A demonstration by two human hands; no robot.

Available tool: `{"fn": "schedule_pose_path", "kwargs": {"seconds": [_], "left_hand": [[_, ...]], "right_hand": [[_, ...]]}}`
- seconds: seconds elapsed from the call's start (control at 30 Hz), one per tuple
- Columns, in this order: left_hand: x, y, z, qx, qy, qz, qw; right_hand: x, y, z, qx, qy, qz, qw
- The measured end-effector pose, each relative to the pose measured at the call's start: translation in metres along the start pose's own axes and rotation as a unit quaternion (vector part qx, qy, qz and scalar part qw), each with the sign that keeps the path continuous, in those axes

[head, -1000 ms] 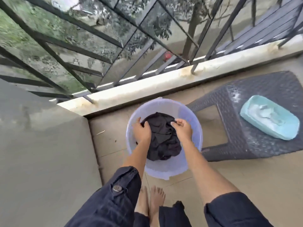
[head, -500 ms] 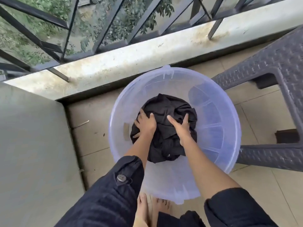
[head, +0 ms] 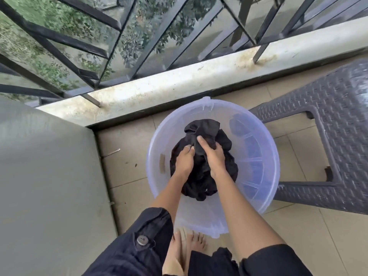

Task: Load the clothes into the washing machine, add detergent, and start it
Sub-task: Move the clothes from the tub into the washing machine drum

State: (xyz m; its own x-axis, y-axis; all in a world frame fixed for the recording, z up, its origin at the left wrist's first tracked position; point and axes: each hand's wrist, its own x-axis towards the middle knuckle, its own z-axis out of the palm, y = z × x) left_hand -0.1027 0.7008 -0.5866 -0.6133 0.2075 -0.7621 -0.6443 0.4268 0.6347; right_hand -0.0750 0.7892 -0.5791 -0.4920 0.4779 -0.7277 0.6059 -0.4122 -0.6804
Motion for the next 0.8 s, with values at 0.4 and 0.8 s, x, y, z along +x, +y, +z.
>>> {"fn": "schedule_pose_path", "kwargs": {"seconds": [0.4, 0.8], "left_hand": [[-0.175, 0.120, -0.018, -0.147, 0.009, -0.008, 0.989], [-0.333, 0.240, -0.067, -0.185, 0.078, -0.126, 0.972]], "right_hand": [[-0.154, -0.142, -0.015, -0.166, 0.115, -0.062, 0.977], [-0.305, -0.267, -0.042, -0.018, 0.122, -0.078, 0.989]]}}
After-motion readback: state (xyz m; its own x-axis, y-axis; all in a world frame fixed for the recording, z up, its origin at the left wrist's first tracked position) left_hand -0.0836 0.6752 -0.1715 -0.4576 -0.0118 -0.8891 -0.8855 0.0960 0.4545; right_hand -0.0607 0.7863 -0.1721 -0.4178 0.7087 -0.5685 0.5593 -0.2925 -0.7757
